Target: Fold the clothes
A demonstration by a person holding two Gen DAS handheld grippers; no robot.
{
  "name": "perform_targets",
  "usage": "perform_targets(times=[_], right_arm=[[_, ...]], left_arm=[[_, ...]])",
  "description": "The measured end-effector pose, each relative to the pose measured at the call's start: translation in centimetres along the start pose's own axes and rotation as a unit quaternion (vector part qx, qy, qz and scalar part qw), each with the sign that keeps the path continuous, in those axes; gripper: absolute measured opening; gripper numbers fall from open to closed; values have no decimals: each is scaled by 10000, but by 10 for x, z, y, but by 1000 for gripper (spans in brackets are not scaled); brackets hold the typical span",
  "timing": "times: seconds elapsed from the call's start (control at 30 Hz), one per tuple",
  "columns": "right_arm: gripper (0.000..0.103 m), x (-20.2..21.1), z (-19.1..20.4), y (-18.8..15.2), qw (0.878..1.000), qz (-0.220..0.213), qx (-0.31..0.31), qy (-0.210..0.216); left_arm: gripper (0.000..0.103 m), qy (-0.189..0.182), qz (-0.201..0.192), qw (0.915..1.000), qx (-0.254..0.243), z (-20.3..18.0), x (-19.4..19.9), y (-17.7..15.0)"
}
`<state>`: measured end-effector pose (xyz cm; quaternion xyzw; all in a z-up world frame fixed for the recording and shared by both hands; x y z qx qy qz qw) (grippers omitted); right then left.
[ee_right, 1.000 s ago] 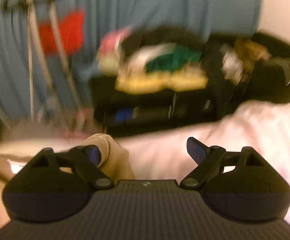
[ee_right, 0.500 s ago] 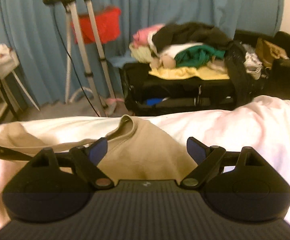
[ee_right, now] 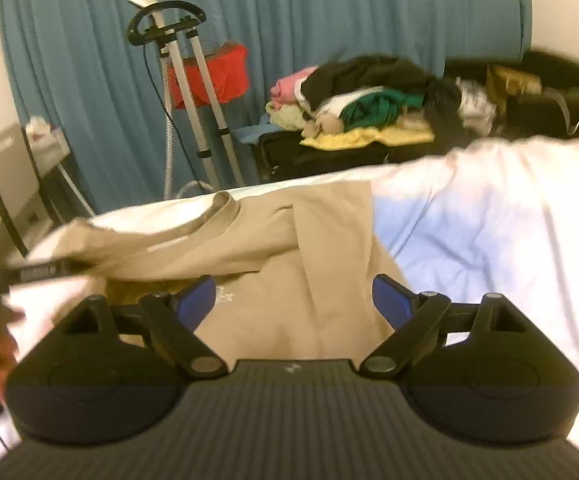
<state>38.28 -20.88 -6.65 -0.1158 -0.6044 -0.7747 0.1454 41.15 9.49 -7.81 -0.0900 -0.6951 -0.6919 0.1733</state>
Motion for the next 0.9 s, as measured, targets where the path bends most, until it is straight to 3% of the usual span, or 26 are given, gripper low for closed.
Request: perform_targets(times=[0.07, 0.13, 0.23, 0.43, 0.57, 0.63, 0.73, 0.83, 0.9], right_arm=[[73, -22, 0, 5, 9999, 47, -150, 26], [71, -51, 7, 11, 9997, 25, -194, 145], [62, -100, 25, 17, 9992, -22, -127, 391], [56, -214, 67, -9, 9963, 553, 541, 369], [48, -258, 88, -33, 9866, 805, 1389, 276], [9, -265, 87, -27, 9871, 599, 1483, 63], [8, -259, 67, 6, 9930, -67, 1086, -470], [8, -248, 39, 48, 9862, -848, 956, -1048], [7, -250, 17, 61, 9831, -988, 846, -1289]], left_arm=[[103, 52, -169, 9998, 62, 2, 6, -2], [103, 154, -278, 9992, 259, 4, 6, -5], [103, 8, -335, 9976, 606, 2, -14, -10], [103, -198, -321, 9967, 713, 3, -66, -4], [103, -341, -257, 9964, 732, 4, -102, 5], [103, -332, -220, 9967, 706, 4, -117, 13], [103, -333, -251, 9962, 765, -1, -138, 31], [103, -105, -230, 9951, 955, -7, -165, 52], [103, -21, -159, 9949, 994, -16, -188, 62]])
Point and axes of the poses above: each gripper's, at about its wrist camera, not at the fingertips, and x roughly against the way its jaws point, z to its left, y to its top, the point moved 9 cm from there along -x, roughly the way its jaws point, and after that the axes turned 15 degrees about -z, right-handed, at the moved point
